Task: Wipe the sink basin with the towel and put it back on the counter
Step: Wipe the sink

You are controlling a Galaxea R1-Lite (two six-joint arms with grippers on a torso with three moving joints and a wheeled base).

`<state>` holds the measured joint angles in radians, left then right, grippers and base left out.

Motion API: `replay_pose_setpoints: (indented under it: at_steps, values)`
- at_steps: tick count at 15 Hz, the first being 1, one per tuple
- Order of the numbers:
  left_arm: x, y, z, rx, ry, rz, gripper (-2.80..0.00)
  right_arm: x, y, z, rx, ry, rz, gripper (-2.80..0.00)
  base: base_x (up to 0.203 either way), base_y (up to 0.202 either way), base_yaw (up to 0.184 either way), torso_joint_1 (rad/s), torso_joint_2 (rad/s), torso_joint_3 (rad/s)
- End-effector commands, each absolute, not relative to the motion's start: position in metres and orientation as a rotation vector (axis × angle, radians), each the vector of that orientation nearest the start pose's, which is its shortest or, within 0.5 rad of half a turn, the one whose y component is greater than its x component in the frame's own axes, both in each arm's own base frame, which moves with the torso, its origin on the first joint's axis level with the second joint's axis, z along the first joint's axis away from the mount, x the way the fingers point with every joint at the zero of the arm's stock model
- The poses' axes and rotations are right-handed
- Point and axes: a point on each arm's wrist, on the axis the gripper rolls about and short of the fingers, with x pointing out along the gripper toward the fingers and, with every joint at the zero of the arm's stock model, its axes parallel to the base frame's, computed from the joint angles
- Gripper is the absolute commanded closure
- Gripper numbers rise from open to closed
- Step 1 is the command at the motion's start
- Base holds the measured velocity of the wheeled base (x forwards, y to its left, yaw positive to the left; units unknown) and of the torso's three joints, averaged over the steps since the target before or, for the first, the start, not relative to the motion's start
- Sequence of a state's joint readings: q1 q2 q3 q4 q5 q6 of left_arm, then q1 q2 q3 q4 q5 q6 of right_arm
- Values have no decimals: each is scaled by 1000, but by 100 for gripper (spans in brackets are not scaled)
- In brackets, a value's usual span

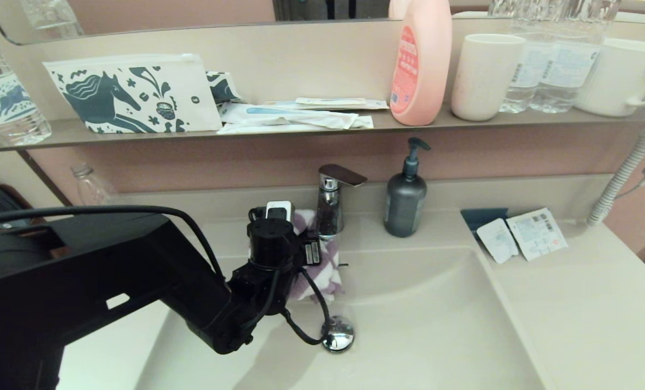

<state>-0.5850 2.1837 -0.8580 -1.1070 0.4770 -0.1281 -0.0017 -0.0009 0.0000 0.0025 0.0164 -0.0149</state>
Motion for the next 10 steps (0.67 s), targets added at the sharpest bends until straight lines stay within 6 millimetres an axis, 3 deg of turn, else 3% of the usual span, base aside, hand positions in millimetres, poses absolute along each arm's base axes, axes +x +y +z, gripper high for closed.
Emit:
replay_pose_setpoints:
  at_steps: [1,5,10]
  values:
    - [333,-213,65,-16,194,-98,0,-23,0,75,-15,3,15,0,0,0,0,0,0,0]
    - [348,-218,70,-27,172,-92,0,-23,0,75,-15,2,15,0,0,0,0,0,0,0]
    - [361,-196,79,-41,173,-77,0,-23,0,75,-15,2,15,0,0,0,0,0,0,0]
